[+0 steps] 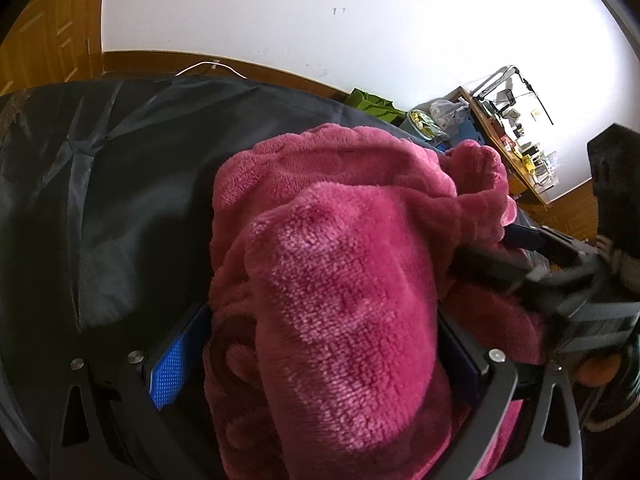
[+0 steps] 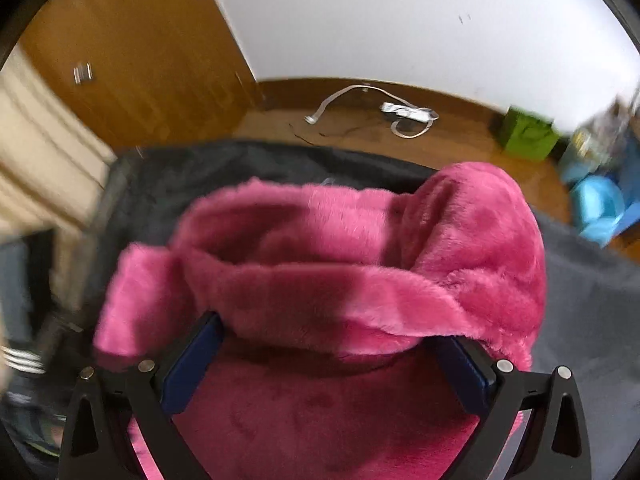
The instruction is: Fold clothes
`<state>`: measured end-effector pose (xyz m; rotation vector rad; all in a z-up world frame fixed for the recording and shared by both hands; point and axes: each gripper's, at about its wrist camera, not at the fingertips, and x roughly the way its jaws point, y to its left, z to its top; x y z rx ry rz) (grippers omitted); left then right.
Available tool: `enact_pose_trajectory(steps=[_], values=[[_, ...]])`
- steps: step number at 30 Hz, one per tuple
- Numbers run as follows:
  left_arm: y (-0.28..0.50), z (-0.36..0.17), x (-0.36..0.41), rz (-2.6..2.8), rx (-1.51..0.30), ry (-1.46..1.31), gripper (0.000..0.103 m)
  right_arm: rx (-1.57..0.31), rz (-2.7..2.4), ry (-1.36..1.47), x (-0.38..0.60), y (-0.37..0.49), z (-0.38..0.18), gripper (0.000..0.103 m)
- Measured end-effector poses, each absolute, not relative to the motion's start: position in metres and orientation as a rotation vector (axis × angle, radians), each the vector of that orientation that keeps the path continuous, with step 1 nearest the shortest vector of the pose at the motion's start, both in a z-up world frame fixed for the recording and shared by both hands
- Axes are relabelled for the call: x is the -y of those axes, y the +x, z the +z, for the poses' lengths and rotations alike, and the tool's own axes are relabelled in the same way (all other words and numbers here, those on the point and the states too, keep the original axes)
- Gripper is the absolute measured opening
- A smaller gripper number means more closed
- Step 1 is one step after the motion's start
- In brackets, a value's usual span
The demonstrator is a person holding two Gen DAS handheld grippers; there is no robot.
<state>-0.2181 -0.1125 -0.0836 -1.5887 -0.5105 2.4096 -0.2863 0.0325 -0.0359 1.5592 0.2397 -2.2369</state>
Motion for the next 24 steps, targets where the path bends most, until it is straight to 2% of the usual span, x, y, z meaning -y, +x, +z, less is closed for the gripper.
enact_pose_trajectory(steps=[3, 6, 11, 14, 24], values=[[-0.217, -0.081, 0.111, 2.417, 0.484, -1.595, 0.103, -0.28, -2.248, 1.561, -0.03, -0.283, -0.035, 0.103], [-0.214, -0.073, 0.114, 2.41, 0.511, -1.596, 0.103, -0.22, -2.257, 1.524, -0.039, -0.278, -0.027, 0.103], [-0.205, -0.057, 0.131, 2.382, 0.616, -1.59, 0.103, 0.111, -2.312, 1.373, -0.077, -0.264, 0.005, 0.103], [-0.195, -0.05, 0.147, 2.38, 0.695, -1.575, 0.103, 0.23, -2.374, 1.303, -0.111, -0.247, 0.025, 0.103], [-0.179, -0.081, 0.17, 2.238, 0.975, -1.608, 0.103, 0.507, -2.238, 1.47, -0.182, -0.211, -0.023, 0.103]])
